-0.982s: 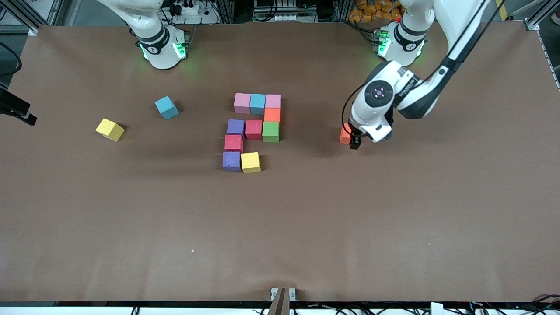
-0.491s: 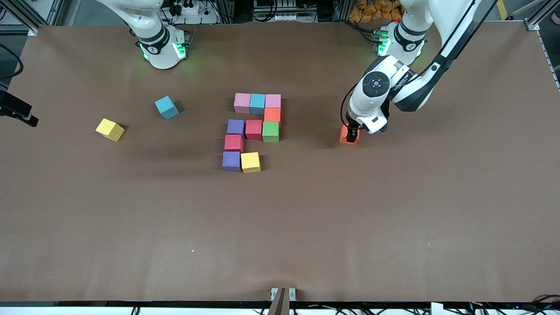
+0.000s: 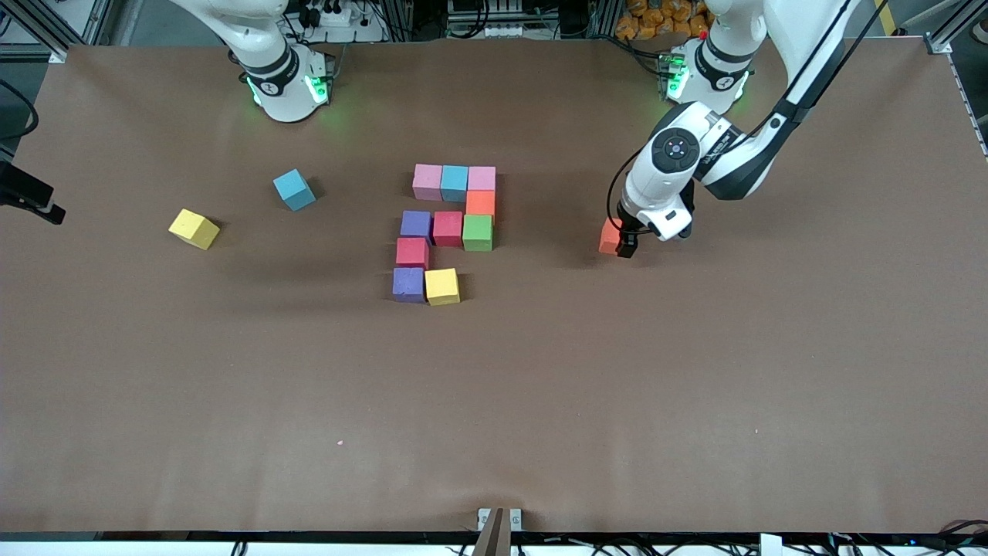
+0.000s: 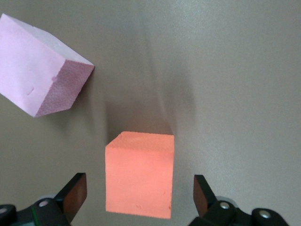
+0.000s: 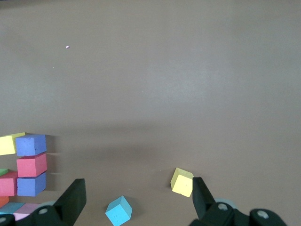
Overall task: Form number 2 with 11 blocks
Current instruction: 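Grasp the orange cube with the left gripper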
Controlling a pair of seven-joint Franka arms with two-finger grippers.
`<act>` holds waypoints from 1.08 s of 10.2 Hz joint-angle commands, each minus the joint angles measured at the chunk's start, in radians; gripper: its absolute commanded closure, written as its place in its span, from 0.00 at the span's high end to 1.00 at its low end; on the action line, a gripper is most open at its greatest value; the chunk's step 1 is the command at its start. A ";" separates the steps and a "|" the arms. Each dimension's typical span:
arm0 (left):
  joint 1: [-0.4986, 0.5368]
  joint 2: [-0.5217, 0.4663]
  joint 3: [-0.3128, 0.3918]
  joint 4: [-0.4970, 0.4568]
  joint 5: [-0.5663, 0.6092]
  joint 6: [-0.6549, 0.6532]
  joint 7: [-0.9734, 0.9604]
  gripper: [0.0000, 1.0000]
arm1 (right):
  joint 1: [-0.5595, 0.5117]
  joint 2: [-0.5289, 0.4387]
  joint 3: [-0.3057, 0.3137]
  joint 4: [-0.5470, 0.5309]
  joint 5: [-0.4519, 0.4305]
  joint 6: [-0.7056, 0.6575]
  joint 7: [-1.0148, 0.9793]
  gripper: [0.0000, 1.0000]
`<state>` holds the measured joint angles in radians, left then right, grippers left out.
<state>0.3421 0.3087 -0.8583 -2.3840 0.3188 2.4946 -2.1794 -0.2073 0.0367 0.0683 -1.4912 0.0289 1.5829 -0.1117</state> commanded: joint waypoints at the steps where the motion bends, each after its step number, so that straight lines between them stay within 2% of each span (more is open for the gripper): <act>1: 0.018 0.030 0.002 -0.012 0.049 0.035 0.007 1.00 | -0.015 0.012 0.010 0.014 0.011 -0.006 -0.014 1.00; 7: 0.014 0.104 0.007 -0.011 0.123 0.047 -0.029 1.00 | -0.012 0.014 0.010 0.014 0.013 -0.001 -0.014 1.00; 8: 0.017 0.113 0.015 -0.008 0.141 0.049 -0.055 0.81 | -0.009 0.014 0.010 0.014 0.011 -0.001 -0.014 1.00; 9: 0.015 0.118 0.027 -0.004 0.155 0.049 -0.062 0.36 | -0.012 0.014 0.010 0.014 0.013 0.000 -0.014 1.00; 10: 0.015 0.122 0.028 -0.001 0.155 0.049 -0.062 0.21 | -0.014 0.014 0.010 0.014 0.013 0.000 -0.014 1.00; 11: 0.015 0.121 0.028 0.009 0.155 0.047 -0.063 0.15 | -0.012 0.014 0.010 0.014 0.013 0.000 -0.014 1.00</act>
<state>0.3488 0.4188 -0.8291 -2.3839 0.4402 2.5320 -2.2125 -0.2073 0.0444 0.0701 -1.4912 0.0289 1.5858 -0.1121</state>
